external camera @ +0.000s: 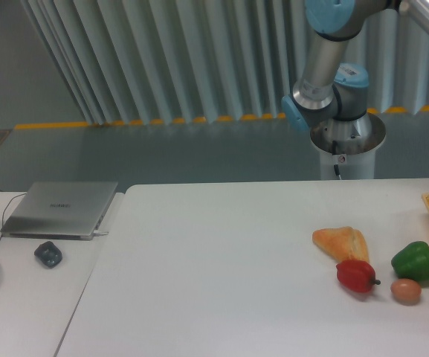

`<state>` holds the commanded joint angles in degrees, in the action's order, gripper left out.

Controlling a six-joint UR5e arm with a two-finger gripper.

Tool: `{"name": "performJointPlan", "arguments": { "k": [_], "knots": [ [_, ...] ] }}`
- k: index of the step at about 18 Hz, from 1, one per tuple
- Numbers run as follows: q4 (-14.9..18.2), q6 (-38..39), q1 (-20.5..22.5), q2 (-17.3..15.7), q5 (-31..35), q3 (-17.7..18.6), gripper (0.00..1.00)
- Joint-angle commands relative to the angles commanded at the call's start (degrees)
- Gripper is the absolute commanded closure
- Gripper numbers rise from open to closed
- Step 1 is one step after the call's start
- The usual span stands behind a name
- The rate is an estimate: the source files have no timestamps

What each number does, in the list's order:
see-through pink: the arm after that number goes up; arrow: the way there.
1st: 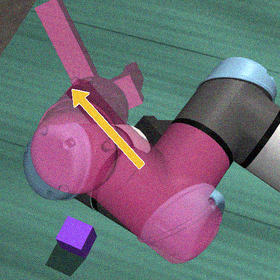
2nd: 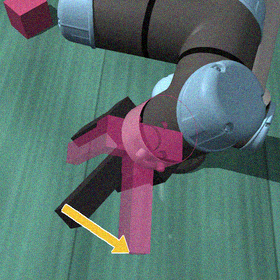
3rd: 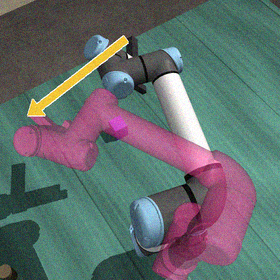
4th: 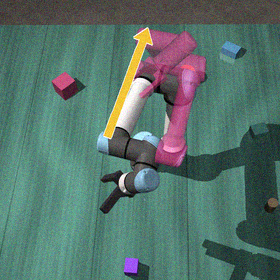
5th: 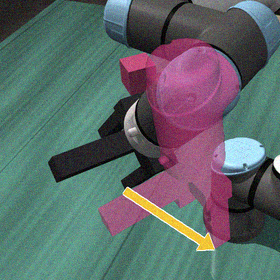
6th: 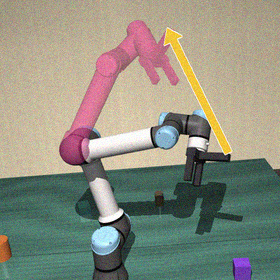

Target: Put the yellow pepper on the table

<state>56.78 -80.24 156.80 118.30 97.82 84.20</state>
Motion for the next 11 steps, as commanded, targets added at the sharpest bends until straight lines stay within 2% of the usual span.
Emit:
{"name": "performJointPlan", "arguments": {
  "k": [11],
  "knots": [
    [0.26,-0.53,2.55,0.97,-1.05,0.53,0.0]
  ]
}}
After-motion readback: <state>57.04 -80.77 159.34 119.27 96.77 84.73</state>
